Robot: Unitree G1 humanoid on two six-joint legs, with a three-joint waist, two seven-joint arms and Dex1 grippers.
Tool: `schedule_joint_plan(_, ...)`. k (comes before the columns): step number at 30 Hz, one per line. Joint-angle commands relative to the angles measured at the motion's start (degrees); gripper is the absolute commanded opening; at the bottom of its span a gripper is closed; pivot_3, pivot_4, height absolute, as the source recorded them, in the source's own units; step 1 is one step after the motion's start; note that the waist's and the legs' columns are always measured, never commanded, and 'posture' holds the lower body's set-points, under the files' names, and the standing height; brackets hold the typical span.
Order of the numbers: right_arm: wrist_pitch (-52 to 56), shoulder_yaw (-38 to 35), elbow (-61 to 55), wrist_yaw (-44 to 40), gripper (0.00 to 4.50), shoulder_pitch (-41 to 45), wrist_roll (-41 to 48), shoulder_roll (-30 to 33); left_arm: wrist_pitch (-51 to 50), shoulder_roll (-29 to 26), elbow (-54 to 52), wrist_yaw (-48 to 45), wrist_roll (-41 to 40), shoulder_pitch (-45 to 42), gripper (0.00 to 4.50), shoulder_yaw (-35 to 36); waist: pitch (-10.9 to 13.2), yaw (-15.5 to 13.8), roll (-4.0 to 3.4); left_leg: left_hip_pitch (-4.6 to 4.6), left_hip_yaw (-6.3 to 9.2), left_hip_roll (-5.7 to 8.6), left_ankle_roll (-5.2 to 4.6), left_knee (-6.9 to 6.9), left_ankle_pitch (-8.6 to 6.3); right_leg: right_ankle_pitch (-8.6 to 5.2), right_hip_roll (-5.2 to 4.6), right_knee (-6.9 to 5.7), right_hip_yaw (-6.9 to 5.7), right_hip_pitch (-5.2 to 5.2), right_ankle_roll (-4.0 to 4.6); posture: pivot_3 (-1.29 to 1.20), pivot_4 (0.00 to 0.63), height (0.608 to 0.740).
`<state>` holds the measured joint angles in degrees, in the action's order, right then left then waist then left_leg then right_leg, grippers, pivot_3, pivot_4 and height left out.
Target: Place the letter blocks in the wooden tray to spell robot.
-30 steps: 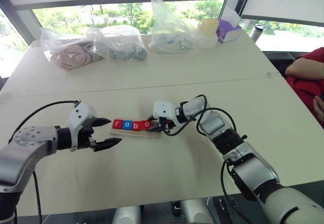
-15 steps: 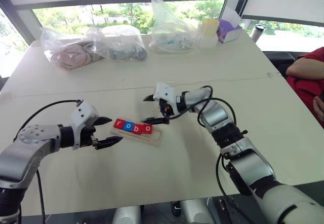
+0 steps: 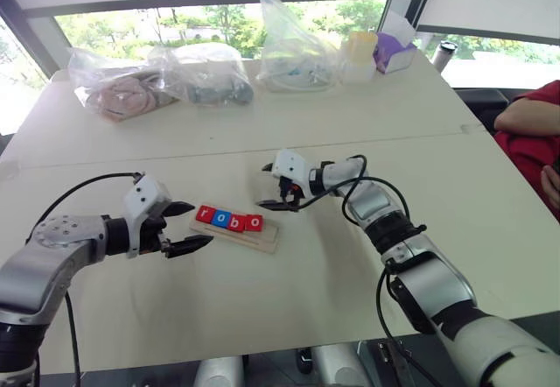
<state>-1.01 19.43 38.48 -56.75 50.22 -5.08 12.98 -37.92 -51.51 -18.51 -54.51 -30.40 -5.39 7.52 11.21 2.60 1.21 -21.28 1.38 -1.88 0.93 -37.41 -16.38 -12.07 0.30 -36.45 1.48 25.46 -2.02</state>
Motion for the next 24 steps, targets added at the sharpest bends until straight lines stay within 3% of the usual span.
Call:
schedule_joint_plan(1, -0.8, 0.1, -3.1, -1.3, 4.47, -0.4, 0.4, 0.0, 0.3, 0.0, -1.2, 0.2, 0.0, -0.7, 4.50, 0.6, 0.0, 0.0, 0.00, 0.00, 0.00, 0.00, 0.00, 0.00, 0.00, 0.00, 0.00, 0.00, 0.00, 0.00, 0.00, 0.00, 0.150, 0.740)
schedule_joint_plan(16, 6.2, -0.3, -14.0, -2.4, 4.47, -4.8, 2.5, 0.0, 1.0, 1.1, 0.2, 0.2, 1.2, -1.9, 4.50, -0.5, 0.0, 0.0, 0.00, 0.00, 0.01, 0.00, 0.00, -0.02, 0.00, 0.01, 0.00, -0.01, -0.01, -0.01, -0.01, 0.00, 0.150, 0.740)
schedule_joint_plan(24, 7.5, -3.1, -12.0, 3.0, 4.47, -3.4, 2.7, -0.2, 1.2, 1.6, 0.7, 0.2, 1.5, -2.7, 4.50, -1.1, 0.0, -0.1, 0.00, -0.01, 0.01, 0.01, 0.00, -0.03, 0.00, 0.00, 0.00, -0.01, -0.01, -0.01, 0.00, 0.00, 0.150, 0.740)
